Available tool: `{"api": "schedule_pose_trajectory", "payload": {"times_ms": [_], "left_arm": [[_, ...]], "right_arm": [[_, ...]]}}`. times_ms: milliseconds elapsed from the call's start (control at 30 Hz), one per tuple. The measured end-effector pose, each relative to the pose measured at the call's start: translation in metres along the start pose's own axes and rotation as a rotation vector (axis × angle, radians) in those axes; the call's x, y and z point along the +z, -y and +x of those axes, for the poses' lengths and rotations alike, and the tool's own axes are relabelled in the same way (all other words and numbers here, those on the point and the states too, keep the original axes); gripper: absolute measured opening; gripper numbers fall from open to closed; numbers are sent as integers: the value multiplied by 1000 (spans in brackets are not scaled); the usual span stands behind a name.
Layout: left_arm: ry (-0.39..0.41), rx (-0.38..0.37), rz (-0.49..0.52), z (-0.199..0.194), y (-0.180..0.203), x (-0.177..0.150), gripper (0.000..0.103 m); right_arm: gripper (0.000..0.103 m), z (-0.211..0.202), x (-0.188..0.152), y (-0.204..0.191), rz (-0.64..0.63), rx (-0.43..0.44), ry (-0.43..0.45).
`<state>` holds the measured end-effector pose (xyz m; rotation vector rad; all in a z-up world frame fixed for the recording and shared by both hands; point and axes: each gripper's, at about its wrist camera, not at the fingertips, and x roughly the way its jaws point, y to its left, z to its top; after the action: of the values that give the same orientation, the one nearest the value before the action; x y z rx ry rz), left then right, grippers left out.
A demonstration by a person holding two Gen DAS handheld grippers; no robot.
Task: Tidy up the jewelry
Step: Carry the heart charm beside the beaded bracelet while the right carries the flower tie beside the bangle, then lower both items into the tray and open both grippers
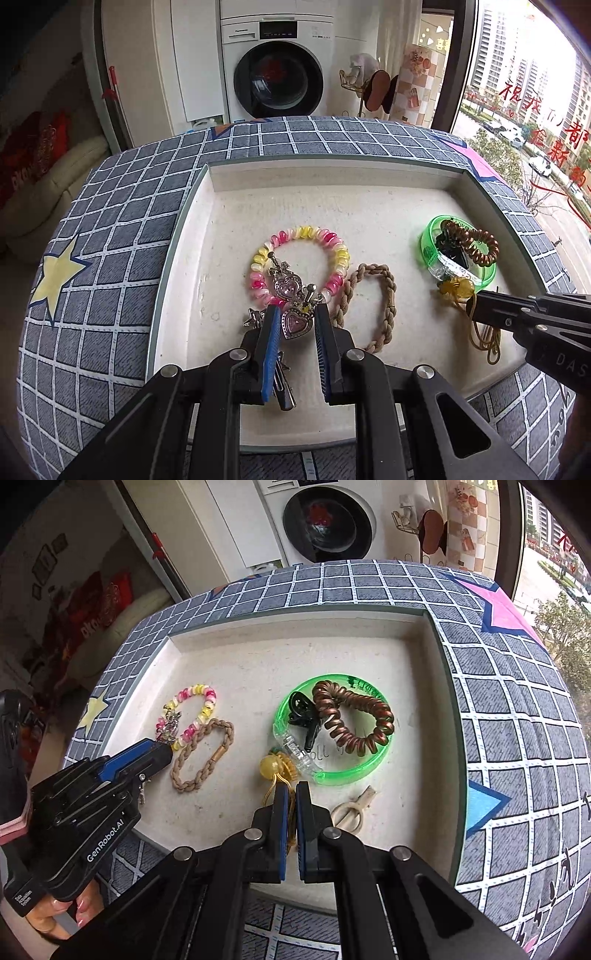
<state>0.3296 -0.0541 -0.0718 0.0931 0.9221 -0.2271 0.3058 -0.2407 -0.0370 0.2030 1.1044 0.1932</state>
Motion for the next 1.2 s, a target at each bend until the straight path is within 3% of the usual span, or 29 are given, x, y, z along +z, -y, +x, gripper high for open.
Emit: {"api": "schedule_pose_trajectory", "payload": {"times_ms": [300,900,967,1100,1200], "left_arm": [[-4,51,26,5,6,2,31],[43,72,53,-15,14,7,32],[55,79,41,-19,13,9,31],[58,84,21,-23,10,11,32],[57,84,19,-25,11,13,32]], "right_arm": [[4,2,-1,5,-1,-27,17],[6,-6,2,17,94,67,13],[9,-9,3,18,99,77,18],[44,-15,2,19,114,80,33],[44,-19,2,20,117,80,39]]}}
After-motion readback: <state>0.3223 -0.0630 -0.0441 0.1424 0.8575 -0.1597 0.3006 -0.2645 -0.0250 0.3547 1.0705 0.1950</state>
